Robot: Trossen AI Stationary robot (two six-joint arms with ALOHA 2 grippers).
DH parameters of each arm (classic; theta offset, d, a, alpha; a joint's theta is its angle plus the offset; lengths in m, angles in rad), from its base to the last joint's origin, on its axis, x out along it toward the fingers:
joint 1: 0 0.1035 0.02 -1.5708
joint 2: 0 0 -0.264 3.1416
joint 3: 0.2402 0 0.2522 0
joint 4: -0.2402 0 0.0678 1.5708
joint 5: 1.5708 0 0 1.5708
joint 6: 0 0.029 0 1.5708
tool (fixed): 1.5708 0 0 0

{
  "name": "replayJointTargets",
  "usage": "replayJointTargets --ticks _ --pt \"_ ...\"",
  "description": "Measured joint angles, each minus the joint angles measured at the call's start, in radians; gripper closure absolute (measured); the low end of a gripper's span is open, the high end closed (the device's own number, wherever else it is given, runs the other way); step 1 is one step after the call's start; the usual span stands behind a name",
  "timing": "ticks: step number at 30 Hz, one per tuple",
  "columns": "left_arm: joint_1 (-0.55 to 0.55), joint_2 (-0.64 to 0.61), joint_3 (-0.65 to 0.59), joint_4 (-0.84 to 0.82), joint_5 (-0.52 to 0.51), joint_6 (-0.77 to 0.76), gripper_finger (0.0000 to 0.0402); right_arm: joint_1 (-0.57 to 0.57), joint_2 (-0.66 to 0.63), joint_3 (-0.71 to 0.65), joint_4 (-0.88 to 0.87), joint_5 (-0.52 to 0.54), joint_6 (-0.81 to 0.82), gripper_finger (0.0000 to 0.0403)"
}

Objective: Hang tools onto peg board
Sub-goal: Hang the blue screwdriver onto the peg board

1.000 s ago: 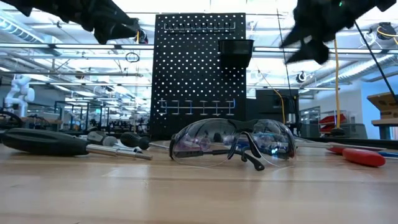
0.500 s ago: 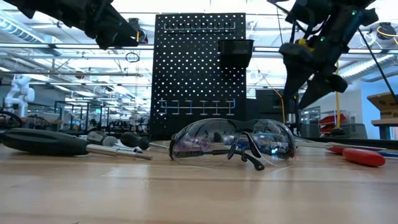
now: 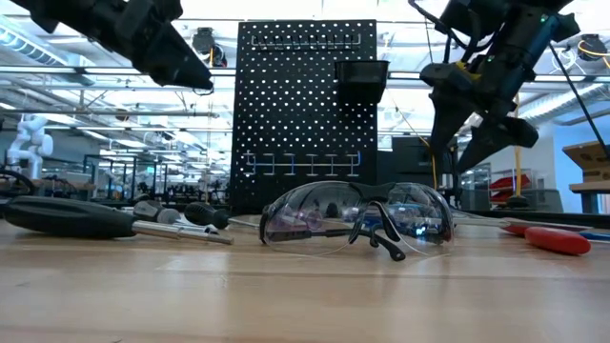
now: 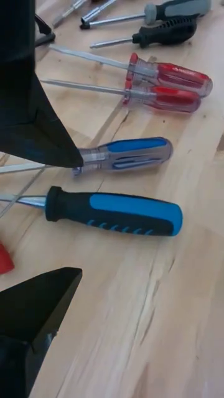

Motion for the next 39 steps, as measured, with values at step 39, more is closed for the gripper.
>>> replayJointTargets --ticks 39 --pt "0.000 0.014 0.000 -0.001 -0.001 -0.008 0.0171 0.001 0.491 0.181 0.007 0.038 -0.123 0.0269"
